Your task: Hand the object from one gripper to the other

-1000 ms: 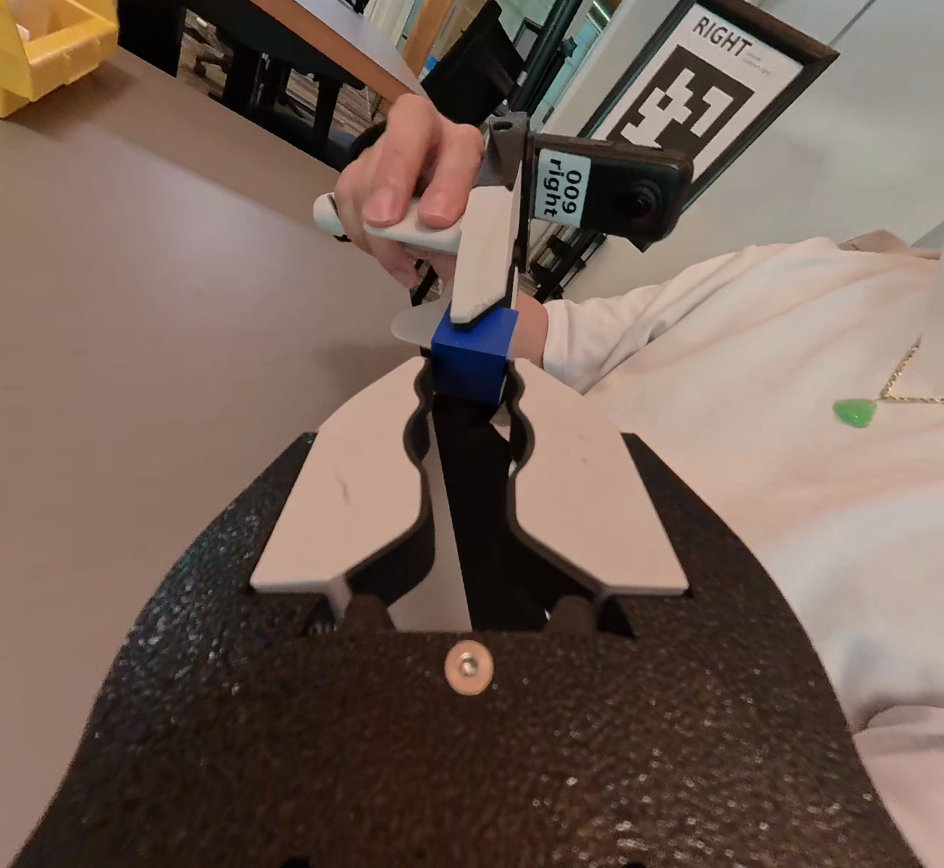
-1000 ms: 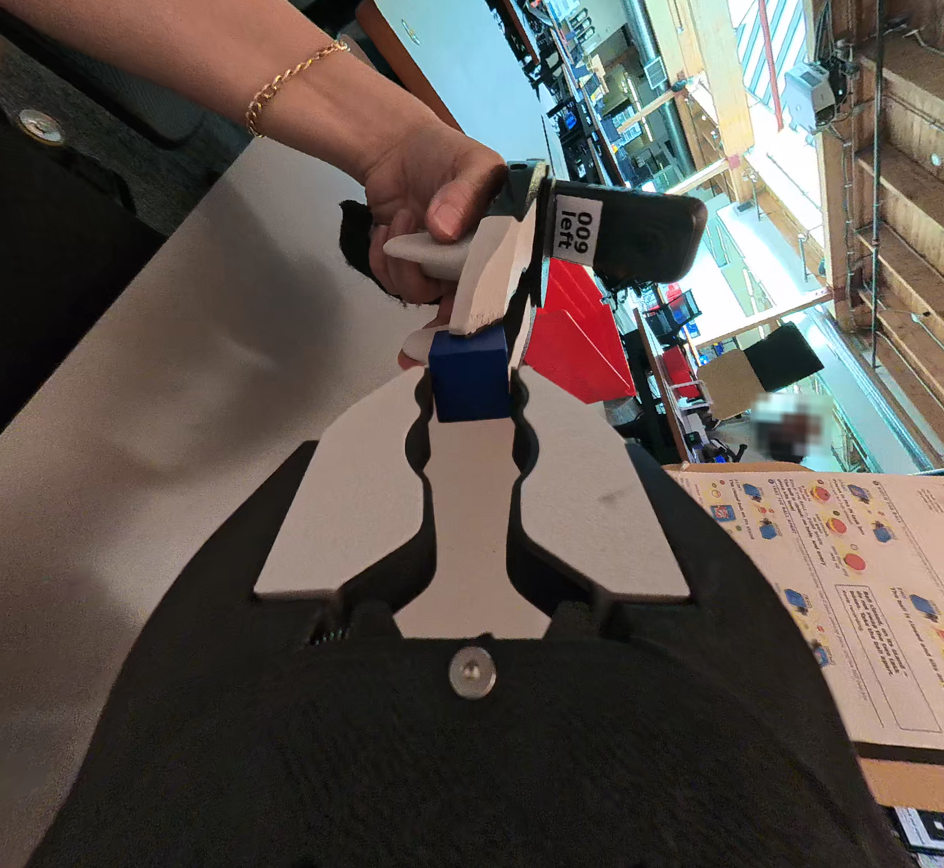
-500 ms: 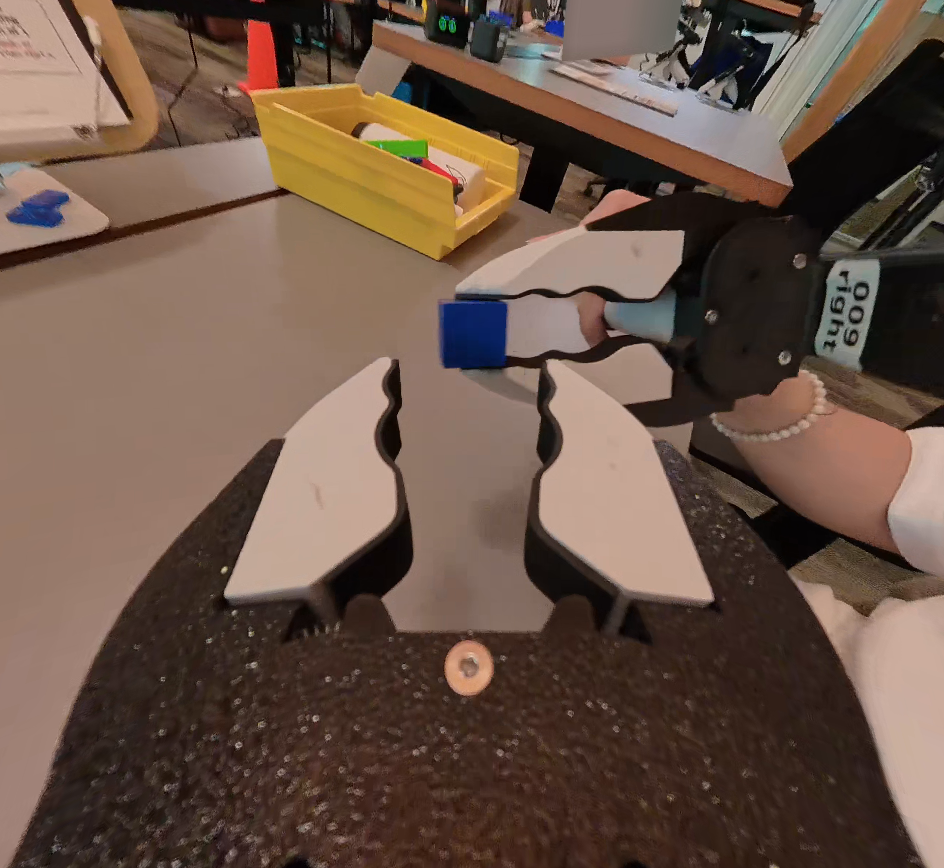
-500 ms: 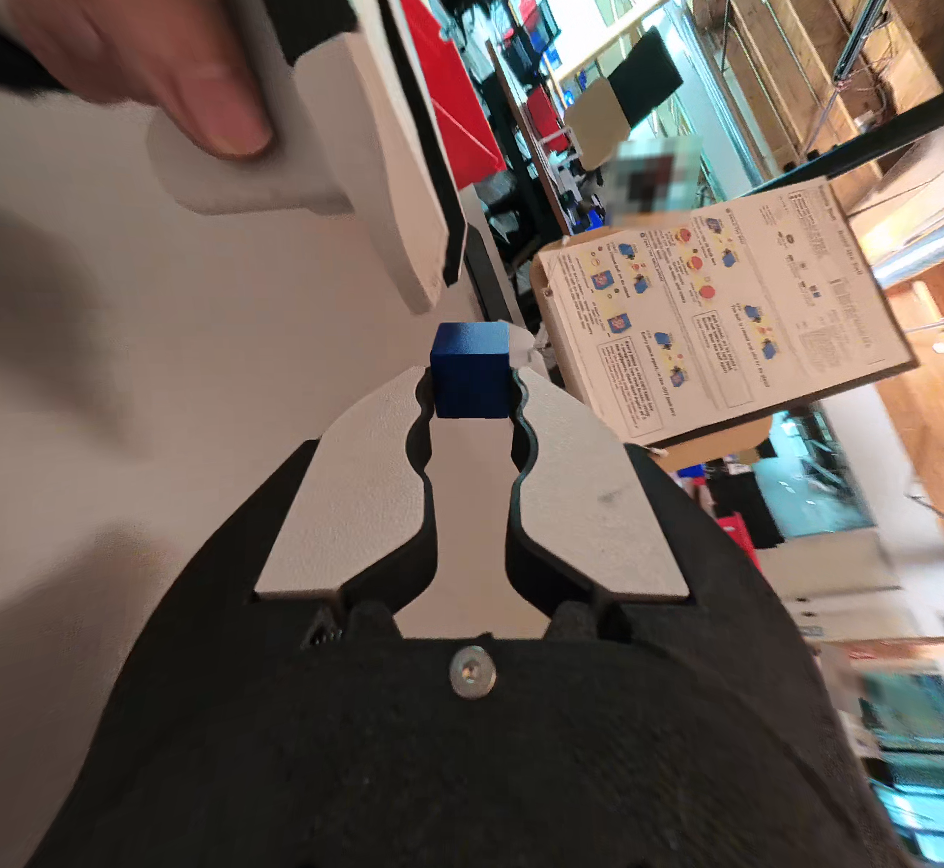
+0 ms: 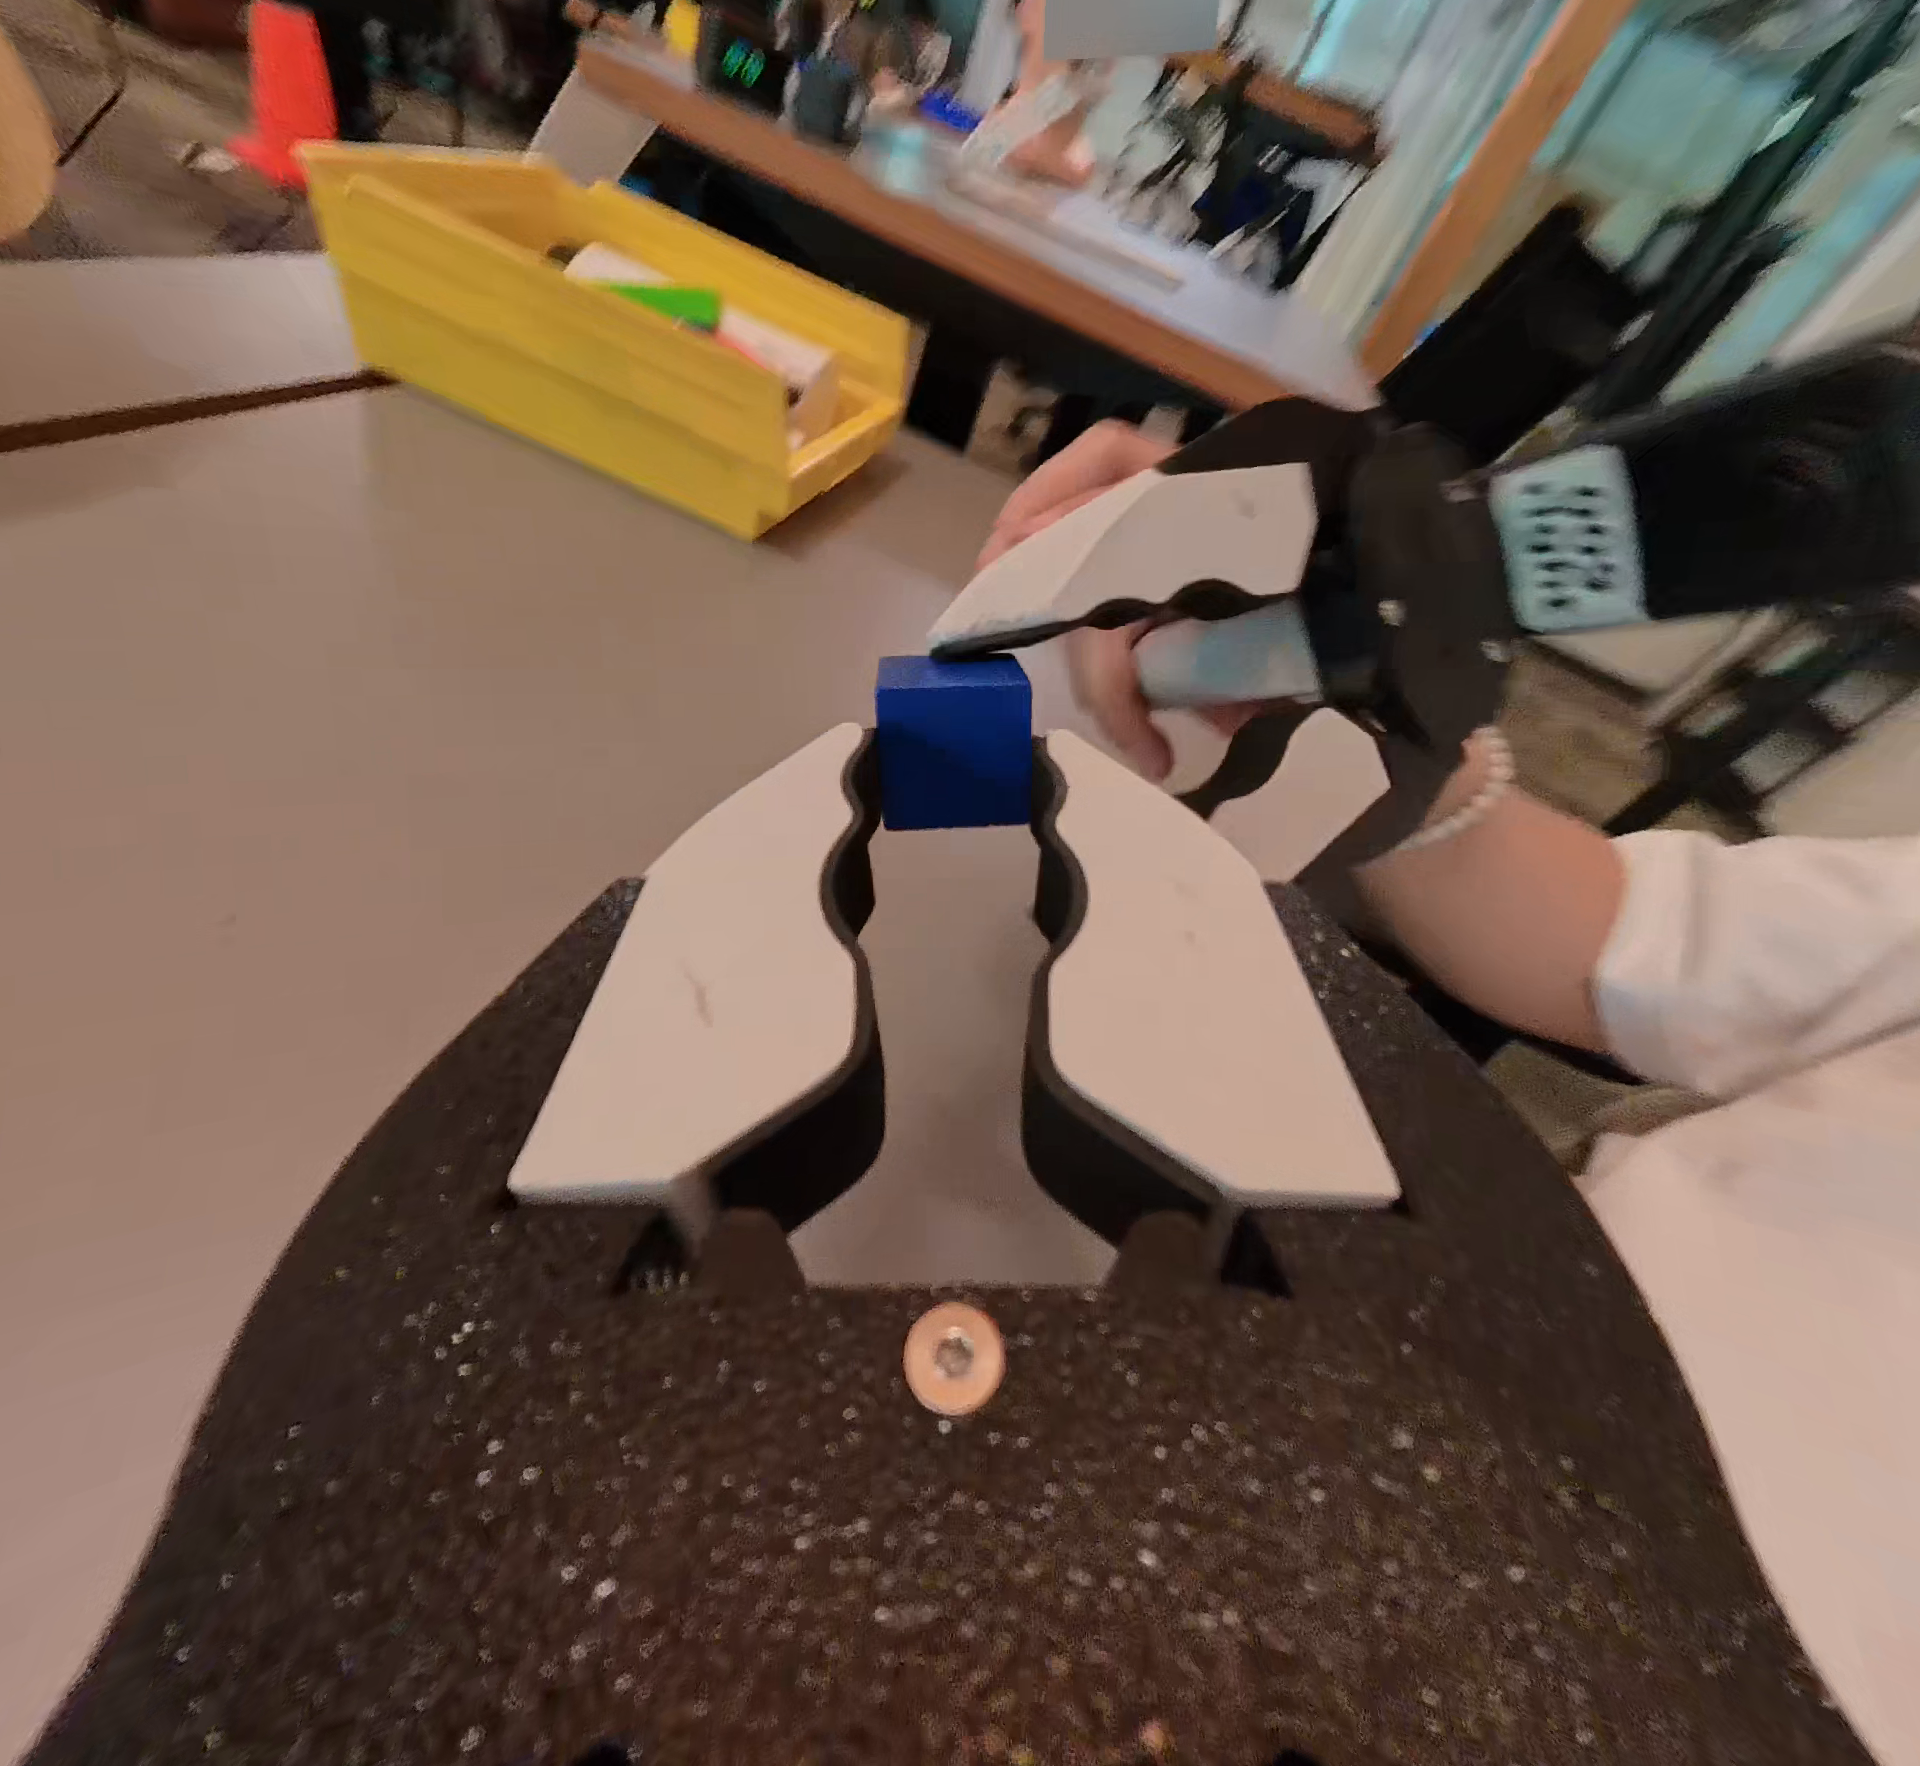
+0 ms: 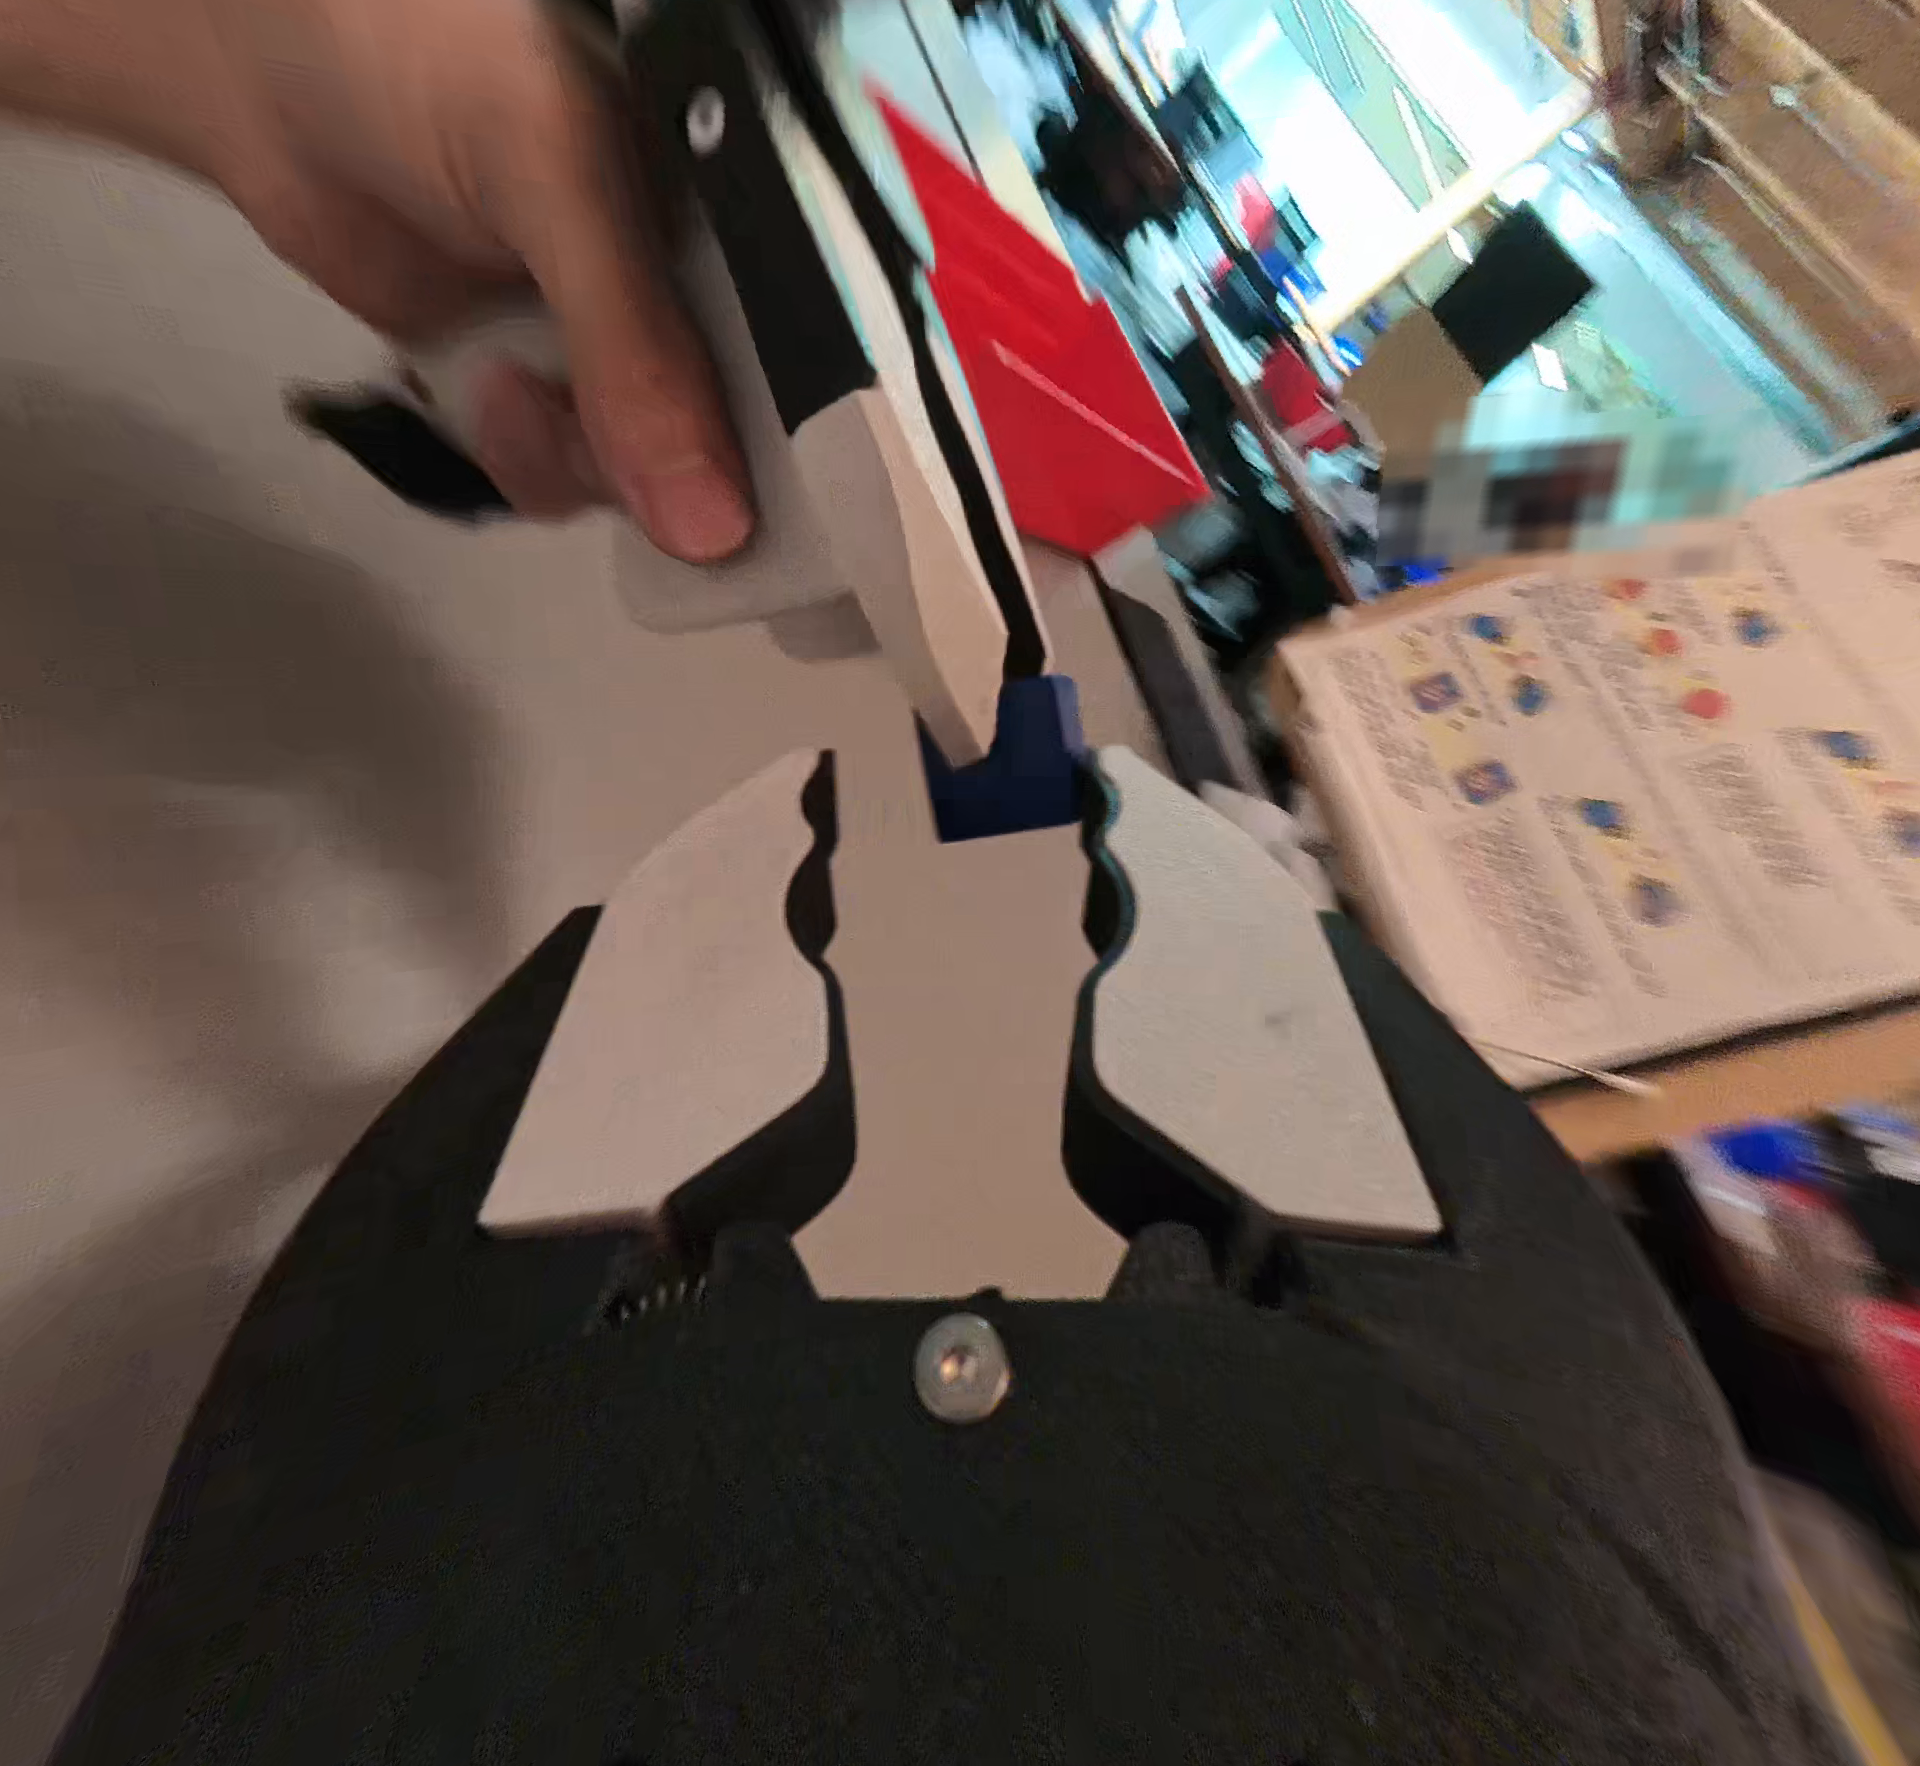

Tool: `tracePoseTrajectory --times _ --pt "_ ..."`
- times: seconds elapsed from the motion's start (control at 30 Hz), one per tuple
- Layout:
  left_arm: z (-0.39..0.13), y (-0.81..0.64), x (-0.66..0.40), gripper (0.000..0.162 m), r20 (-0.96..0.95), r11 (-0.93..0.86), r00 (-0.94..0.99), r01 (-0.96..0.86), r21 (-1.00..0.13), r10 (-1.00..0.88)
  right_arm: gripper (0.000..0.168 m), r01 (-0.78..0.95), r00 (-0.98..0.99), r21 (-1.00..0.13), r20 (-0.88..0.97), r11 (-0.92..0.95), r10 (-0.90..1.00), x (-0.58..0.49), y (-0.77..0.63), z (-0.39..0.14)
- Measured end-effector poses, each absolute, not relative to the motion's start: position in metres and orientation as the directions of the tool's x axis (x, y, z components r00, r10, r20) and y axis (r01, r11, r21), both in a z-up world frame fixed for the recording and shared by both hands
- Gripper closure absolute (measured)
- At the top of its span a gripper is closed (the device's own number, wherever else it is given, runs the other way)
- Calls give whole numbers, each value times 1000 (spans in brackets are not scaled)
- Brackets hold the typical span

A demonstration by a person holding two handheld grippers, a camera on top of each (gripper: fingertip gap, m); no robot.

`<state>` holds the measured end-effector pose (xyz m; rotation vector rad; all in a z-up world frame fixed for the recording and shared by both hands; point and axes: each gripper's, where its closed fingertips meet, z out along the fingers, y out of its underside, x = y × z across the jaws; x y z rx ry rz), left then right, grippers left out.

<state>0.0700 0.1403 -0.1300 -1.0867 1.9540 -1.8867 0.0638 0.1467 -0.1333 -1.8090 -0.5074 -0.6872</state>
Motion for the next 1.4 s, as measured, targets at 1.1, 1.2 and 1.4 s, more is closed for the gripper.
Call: tracePoseTrajectory --times 1.1,1.2,1.4 --pt "-103 140 85 121 87 -43 -490 -100 -994 -867 143 -139 954 -977 -177 163 -242 98 133 -79" --pt "-106 135 87 115 -12 48 -454 -67 -997 -891 143 -169 953 -971 -205 168 -225 94 134 -80" --pt "-95 134 87 120 -98 84 -344 54 -995 -934 143 -352 914 -901 -390 253 -116 88 137 -76"
